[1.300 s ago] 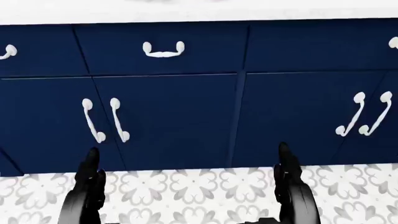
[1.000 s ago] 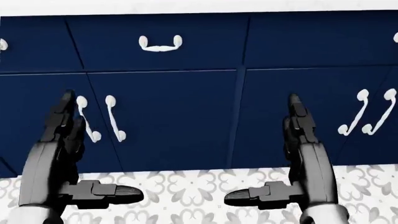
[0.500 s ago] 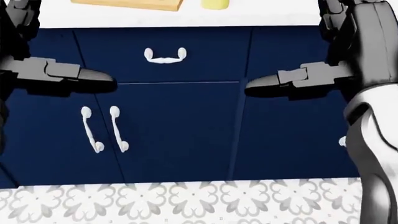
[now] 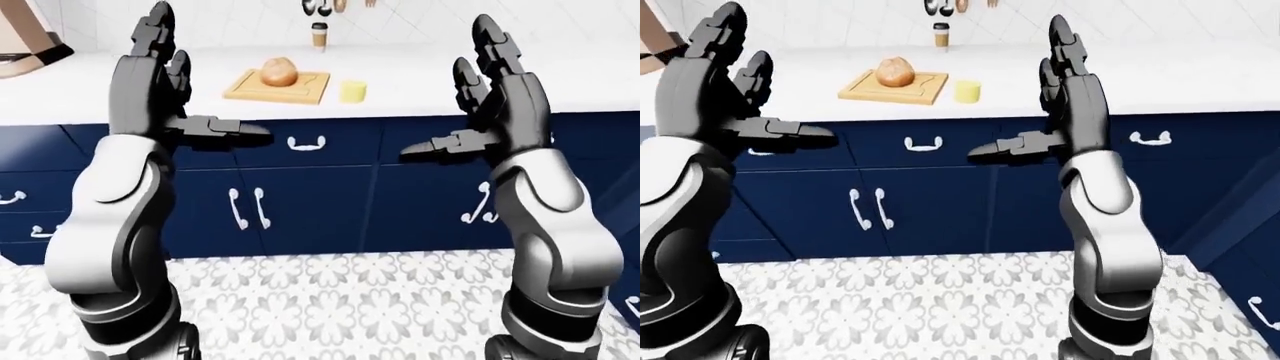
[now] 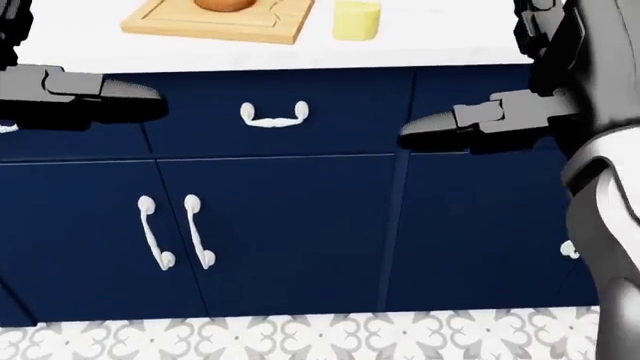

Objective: Pick up the wedge of cheese and place it on the slice of bread to prepare a simple cheese on bread dish.

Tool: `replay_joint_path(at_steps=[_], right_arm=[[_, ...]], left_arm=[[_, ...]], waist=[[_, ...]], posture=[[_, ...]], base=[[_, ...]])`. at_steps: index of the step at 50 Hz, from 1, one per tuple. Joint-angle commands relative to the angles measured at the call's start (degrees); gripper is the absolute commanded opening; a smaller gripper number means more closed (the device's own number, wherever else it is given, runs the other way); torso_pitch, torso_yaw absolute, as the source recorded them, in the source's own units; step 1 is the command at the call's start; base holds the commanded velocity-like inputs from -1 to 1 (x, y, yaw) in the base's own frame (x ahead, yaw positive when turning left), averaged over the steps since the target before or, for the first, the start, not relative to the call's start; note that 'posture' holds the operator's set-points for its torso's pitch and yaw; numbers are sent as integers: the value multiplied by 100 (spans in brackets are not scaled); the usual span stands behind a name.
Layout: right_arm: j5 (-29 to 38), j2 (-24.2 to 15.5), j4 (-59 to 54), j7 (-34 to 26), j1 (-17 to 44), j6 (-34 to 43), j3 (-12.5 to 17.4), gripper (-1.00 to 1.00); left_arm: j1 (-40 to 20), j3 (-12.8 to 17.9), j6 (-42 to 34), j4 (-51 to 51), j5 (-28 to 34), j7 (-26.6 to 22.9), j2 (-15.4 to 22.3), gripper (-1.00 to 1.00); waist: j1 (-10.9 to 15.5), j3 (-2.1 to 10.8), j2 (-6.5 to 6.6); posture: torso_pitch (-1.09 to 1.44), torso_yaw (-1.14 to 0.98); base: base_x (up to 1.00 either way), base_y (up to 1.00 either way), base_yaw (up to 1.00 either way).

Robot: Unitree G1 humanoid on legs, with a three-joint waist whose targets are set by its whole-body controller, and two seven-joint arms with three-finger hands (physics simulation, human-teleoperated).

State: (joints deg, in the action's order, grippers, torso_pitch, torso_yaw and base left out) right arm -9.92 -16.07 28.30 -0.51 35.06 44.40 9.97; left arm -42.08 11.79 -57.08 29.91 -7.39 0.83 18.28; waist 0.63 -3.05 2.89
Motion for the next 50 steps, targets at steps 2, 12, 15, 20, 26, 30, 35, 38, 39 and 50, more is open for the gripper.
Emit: replay_joint_path(at_steps=[2,12,15,20,26,30,35,38,39,50], right_arm=[[83,-77,189,46,196,-186,131,100],[125,-22,237,21,252,-120,72,100],[158,-27,233,2,204,-184,103,100],[133,-4,305,5,154,-142,143,100],[119,45,357,52,35,-176,125,100],[127,22,388,64,68,-139,115,100],[109,-21,470,52,125,0,161,100],[145,2,433,41,18,-142,128,100],[159,9,421,33,-8,-184,121,100],[166,29,415,41,-46,-185,175,100]], left_arm=[[-160,-44,198,231,-11,-5,47,100],[-25,-78,272,223,64,-56,-49,100],[-17,-83,227,268,79,-61,-47,100],[42,-108,213,320,126,-90,-81,100],[86,-114,237,336,185,-138,-102,100],[140,-85,232,380,191,-151,-112,100],[170,-89,228,403,195,-151,-128,100],[189,-117,256,384,210,-151,-156,100],[184,-109,256,381,212,-154,-153,100],[183,-134,189,442,239,-177,-166,100]], waist=[[-22,122,-60],[-10,116,-644],[-41,139,-514],[-68,116,-394],[-172,310,284],[-69,106,111],[25,89,-157],[100,119,-365],[119,145,-499],[-146,129,-368]], posture=[[0,0],[0,0],[0,0],[0,0],[0,0],[0,0],[0,0],[0,0],[0,0],[0,0]], base=[[29,0,0],[30,0,0],[31,0,0],[40,25,0],[41,27,0],[41,27,0],[41,27,0],[41,36,0],[41,42,0],[39,42,0]])
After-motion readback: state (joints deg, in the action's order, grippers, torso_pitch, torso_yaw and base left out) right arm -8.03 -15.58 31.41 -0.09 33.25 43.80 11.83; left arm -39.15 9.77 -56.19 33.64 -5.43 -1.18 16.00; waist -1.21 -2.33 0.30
